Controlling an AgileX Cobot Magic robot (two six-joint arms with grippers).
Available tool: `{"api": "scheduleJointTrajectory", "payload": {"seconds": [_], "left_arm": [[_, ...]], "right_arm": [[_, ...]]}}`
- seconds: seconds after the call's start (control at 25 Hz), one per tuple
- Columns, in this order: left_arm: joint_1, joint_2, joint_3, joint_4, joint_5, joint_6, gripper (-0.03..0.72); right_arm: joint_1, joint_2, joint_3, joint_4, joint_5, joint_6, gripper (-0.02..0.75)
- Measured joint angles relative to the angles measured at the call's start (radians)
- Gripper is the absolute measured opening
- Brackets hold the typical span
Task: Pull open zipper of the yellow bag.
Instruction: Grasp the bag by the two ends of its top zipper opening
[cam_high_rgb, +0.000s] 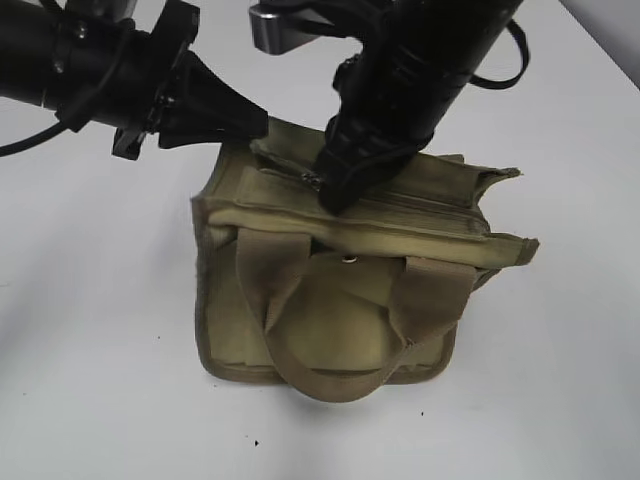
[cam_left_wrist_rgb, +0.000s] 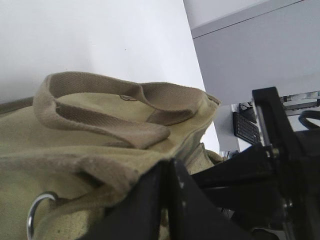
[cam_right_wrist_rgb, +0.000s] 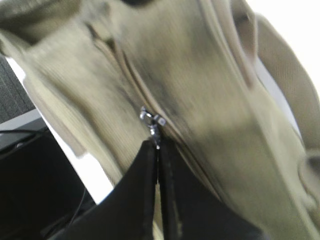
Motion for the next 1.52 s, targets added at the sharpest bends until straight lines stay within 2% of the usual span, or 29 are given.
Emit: {"api": "scheduleJointTrajectory", "payload": {"seconds": [0.24,0.52,0.8,1.52], "left_arm": [[-0.002,0.0,-0.002,-0.008,-0.005,0.0,0.007],[-0.002,0.0,-0.002,-0.012,-0.011,0.0,0.007],[-0.002,0.0,-0.002,-0.012,-0.008,0.0,0.006],[-0.002,0.0,-0.002,-0.012,-0.001,0.0,0.007]], "right_arm": [[-0.085,-0.034,0.001,-0.079,0.099,0.101,0.002],[-0.197,-0.036,0.011,-0.102,0.117,0.219,0.002],[-0.275,-0.068,0.083,-0.119,0.118,0.25,0.002],[-0.284,-0.117,0.119,-0.181,0.118,0.349,0.002]]}}
